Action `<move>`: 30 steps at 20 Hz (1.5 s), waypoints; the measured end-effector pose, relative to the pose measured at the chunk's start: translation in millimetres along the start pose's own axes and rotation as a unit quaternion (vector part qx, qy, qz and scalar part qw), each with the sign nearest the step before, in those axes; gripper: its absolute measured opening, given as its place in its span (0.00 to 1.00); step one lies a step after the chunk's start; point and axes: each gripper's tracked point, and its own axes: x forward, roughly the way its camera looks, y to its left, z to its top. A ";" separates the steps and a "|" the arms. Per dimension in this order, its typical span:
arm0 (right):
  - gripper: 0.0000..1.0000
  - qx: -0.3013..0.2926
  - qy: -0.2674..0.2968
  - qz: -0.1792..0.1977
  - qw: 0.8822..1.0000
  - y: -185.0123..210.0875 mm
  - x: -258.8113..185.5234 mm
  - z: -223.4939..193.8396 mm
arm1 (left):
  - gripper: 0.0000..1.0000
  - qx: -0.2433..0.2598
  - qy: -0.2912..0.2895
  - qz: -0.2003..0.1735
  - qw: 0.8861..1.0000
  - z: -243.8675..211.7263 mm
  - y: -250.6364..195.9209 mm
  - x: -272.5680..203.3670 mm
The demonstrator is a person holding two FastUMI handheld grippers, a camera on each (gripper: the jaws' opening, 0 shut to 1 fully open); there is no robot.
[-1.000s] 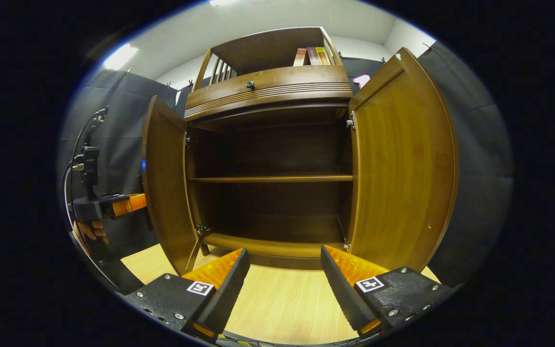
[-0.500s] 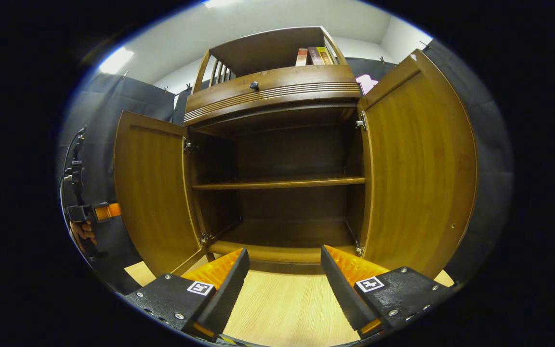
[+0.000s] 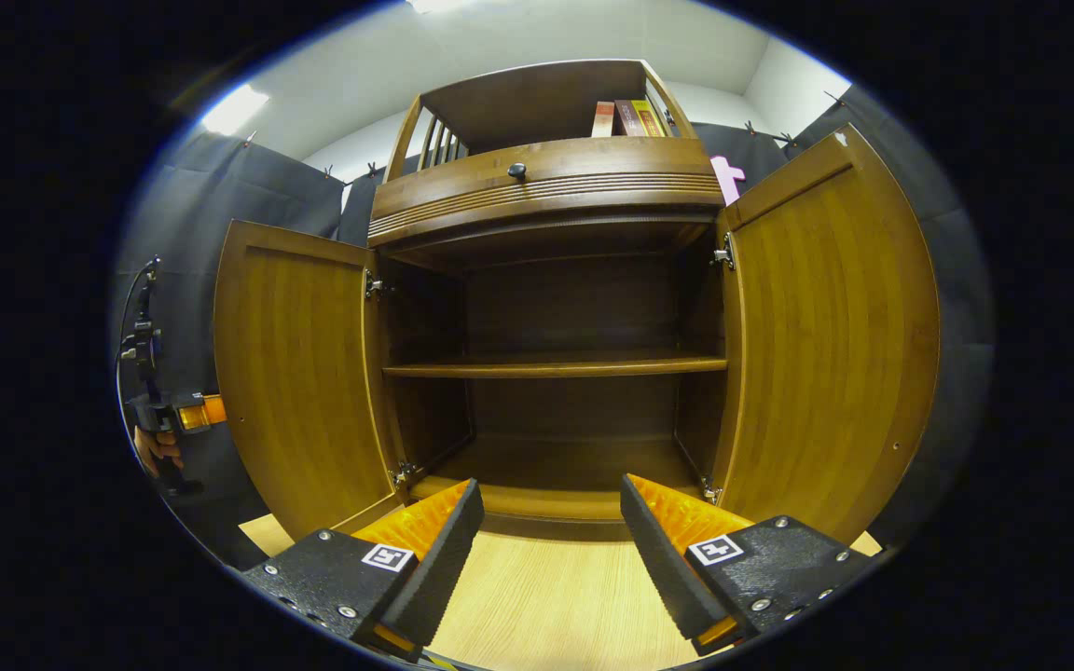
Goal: Open the right door of the double-door shoe cabinet with the right hand, and open the left door with the left hand.
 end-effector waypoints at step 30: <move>0.92 -0.022 0.007 0.052 0.998 -32.4 12.6 -7.8 | 0.07 -0.047 -0.040 -0.054 0.997 47.1 -169.4 -12.0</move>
